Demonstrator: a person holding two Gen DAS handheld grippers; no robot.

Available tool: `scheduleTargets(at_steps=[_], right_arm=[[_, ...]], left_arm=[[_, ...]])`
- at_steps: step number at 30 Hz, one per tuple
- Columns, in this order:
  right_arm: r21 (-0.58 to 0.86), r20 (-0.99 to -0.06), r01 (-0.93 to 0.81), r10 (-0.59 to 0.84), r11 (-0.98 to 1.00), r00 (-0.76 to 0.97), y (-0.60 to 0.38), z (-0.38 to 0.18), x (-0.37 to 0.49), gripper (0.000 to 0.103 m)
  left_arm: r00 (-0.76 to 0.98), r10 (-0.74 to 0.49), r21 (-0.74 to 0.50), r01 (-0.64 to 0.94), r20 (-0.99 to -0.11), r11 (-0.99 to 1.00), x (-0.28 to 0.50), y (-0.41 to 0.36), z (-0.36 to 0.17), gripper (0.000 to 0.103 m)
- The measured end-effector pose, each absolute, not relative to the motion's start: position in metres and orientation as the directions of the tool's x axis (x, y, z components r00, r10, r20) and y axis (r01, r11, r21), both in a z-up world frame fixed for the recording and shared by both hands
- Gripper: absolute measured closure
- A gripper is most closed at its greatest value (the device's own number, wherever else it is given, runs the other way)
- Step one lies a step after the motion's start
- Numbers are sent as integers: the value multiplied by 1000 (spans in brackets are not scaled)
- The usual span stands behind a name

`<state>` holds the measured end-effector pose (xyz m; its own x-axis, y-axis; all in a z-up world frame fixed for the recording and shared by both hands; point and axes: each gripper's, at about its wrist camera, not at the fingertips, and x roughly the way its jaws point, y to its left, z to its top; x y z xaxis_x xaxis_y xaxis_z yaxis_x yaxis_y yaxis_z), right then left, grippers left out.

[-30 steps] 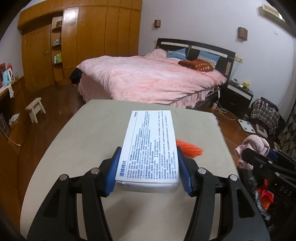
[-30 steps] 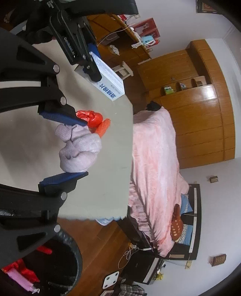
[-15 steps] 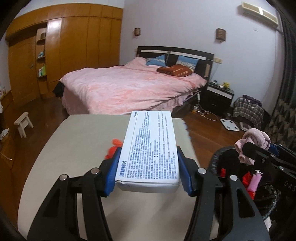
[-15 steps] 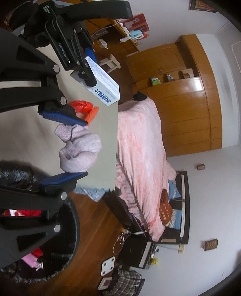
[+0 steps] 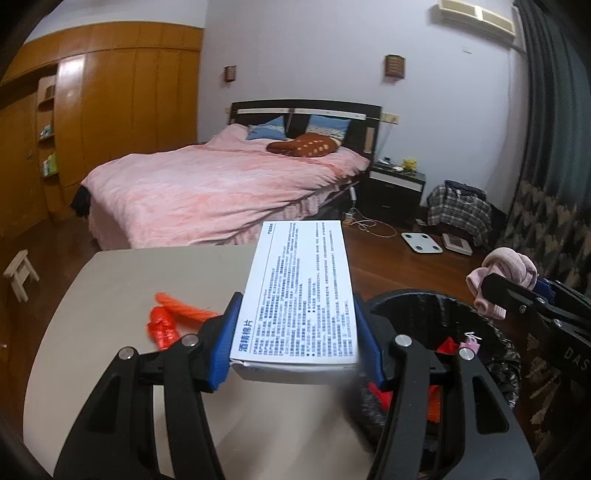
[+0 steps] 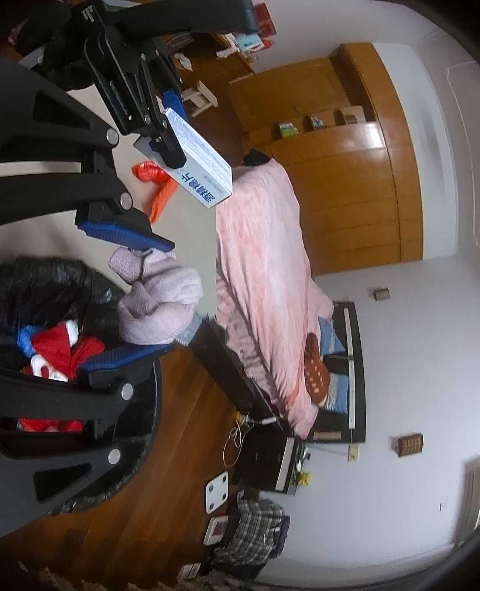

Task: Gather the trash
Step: 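Carry the white box and pink cloth over the bin and open both grippers, then move both open grippers back to the red bag and orange net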

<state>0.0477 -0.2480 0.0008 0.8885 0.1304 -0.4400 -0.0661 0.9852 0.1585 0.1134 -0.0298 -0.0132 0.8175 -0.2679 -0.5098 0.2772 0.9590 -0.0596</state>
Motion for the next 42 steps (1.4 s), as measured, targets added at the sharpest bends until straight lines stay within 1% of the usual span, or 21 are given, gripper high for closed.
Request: scheduleTargets(at_steps=[5, 17, 25, 27, 29, 30, 31, 32, 35, 37, 38, 39, 42], right_arm=[[161, -443, -7, 79, 987, 893, -275, -3, 39, 55], [159, -490, 133, -38, 978, 871, -337, -32, 31, 55], [164, -511, 179, -72, 970, 857, -361, -46, 33, 54], [160, -518, 186, -78, 969, 852, -366, -50, 35, 51], [151, -520, 200, -94, 968, 849, -366, -53, 35, 45], [147, -523, 208, -103, 967, 846, -368, -55, 35, 43], [146, -525, 214, -108, 966, 844, -370, -57, 35, 39], [145, -527, 222, -115, 964, 842, -372, -59, 34, 37], [147, -529, 241, -130, 959, 839, -378, -62, 32, 26], [148, -526, 255, -143, 955, 838, -379, -63, 30, 10], [150, -523, 261, -148, 954, 839, -378, -62, 29, 6], [155, -518, 262, -148, 953, 842, -376, -61, 28, 6], [163, -514, 250, -134, 954, 847, -368, -57, 29, 6]], left_arm=[[802, -308, -48, 332, -512, 942, 113, -55, -15, 48], [746, -391, -31, 446, -539, 894, 118, -120, -42, 48], [711, -434, -30, 504, -553, 863, 128, -161, -57, 48], [698, -447, -35, 519, -560, 854, 131, -170, -61, 47], [680, -463, -40, 539, -568, 841, 134, -177, -65, 46], [675, -469, -41, 547, -569, 836, 135, -180, -67, 39], [672, -472, -43, 549, -570, 834, 136, -181, -68, 35], [671, -473, -45, 550, -571, 834, 137, -182, -69, 33], [670, -466, -45, 544, -578, 838, 140, -179, -72, 32], [678, -455, -40, 532, -577, 845, 141, -171, -72, 28], [683, -449, -37, 527, -576, 849, 142, -168, -71, 24], [693, -439, -32, 516, -572, 856, 142, -162, -70, 21], [716, -409, -22, 482, -565, 876, 143, -141, -65, 16]])
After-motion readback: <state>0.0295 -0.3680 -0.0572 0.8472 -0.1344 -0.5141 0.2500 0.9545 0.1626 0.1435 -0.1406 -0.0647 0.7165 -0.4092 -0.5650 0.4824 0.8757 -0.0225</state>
